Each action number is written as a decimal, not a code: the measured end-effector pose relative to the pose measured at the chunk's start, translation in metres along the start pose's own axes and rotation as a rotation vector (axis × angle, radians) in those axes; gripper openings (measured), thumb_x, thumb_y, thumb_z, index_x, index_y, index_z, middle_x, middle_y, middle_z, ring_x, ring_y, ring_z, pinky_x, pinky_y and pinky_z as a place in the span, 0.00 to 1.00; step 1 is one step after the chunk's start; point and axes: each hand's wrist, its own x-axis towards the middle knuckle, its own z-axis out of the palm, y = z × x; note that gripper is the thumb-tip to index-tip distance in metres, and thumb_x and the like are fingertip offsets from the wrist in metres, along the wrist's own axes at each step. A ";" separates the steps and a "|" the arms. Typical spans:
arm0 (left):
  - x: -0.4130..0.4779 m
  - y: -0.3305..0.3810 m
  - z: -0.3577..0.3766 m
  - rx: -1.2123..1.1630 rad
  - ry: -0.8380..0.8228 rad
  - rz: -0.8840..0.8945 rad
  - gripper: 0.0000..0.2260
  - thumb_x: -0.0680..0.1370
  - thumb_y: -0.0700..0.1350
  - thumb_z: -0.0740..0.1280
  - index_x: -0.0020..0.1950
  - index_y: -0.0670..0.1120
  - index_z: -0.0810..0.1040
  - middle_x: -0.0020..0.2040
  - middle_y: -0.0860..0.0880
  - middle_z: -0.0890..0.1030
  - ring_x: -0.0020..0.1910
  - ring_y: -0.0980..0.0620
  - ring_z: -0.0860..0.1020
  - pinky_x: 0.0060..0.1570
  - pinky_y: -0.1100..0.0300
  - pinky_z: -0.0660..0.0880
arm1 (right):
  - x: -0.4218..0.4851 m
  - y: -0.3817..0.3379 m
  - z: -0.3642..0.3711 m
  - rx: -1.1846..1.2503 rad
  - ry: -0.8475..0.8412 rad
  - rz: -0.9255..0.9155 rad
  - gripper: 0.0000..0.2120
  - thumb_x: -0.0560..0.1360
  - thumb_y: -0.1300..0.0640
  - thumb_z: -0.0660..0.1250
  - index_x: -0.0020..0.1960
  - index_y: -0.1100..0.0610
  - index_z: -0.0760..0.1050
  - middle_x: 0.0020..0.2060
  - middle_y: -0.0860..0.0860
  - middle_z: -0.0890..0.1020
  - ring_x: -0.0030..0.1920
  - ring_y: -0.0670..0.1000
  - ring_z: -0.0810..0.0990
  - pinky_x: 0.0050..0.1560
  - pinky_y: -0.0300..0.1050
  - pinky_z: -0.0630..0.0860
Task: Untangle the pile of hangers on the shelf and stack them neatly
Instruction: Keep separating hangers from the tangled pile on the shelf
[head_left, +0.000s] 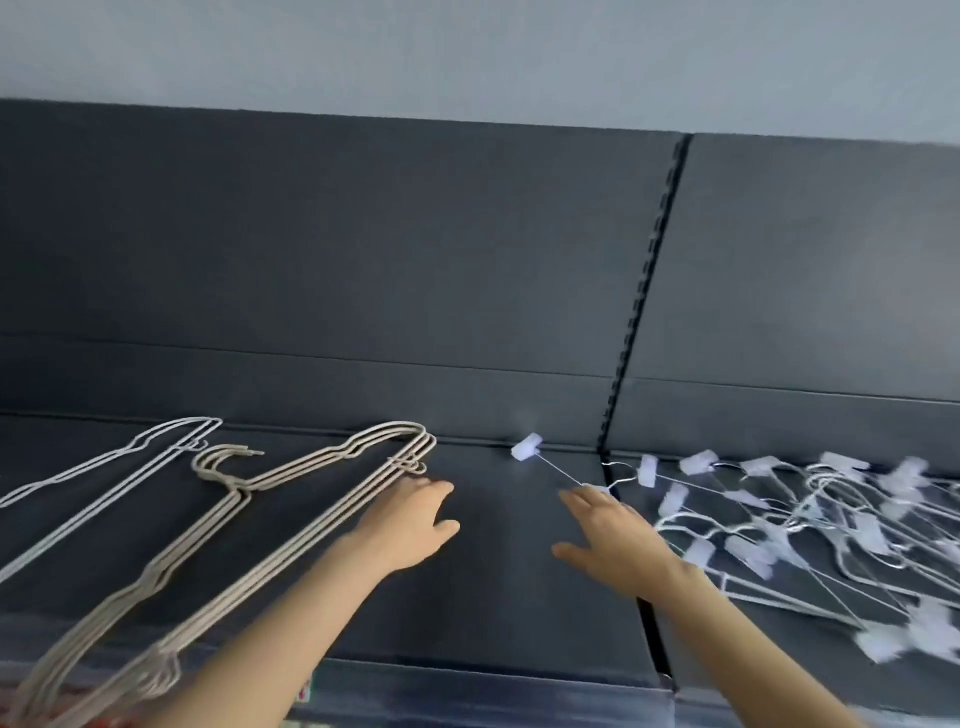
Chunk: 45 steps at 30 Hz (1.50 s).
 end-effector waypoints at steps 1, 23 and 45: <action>-0.001 0.016 0.006 0.002 -0.011 0.006 0.23 0.78 0.51 0.60 0.72 0.46 0.62 0.71 0.48 0.68 0.70 0.49 0.65 0.68 0.54 0.64 | -0.012 0.014 -0.001 -0.001 0.007 0.017 0.31 0.75 0.44 0.61 0.73 0.55 0.56 0.72 0.50 0.62 0.70 0.52 0.63 0.68 0.45 0.62; 0.076 0.274 0.100 -0.083 -0.083 0.340 0.13 0.78 0.47 0.58 0.61 0.47 0.74 0.57 0.48 0.77 0.60 0.47 0.72 0.57 0.52 0.72 | -0.182 0.257 -0.020 0.140 0.130 0.448 0.28 0.77 0.48 0.61 0.73 0.54 0.58 0.70 0.49 0.66 0.62 0.49 0.73 0.63 0.45 0.70; 0.179 0.440 0.156 -0.143 -0.083 0.507 0.15 0.79 0.44 0.57 0.65 0.45 0.73 0.63 0.48 0.75 0.62 0.50 0.72 0.62 0.55 0.70 | -0.208 0.451 -0.034 0.140 0.247 0.623 0.19 0.77 0.53 0.60 0.67 0.56 0.68 0.64 0.52 0.72 0.63 0.54 0.72 0.61 0.48 0.71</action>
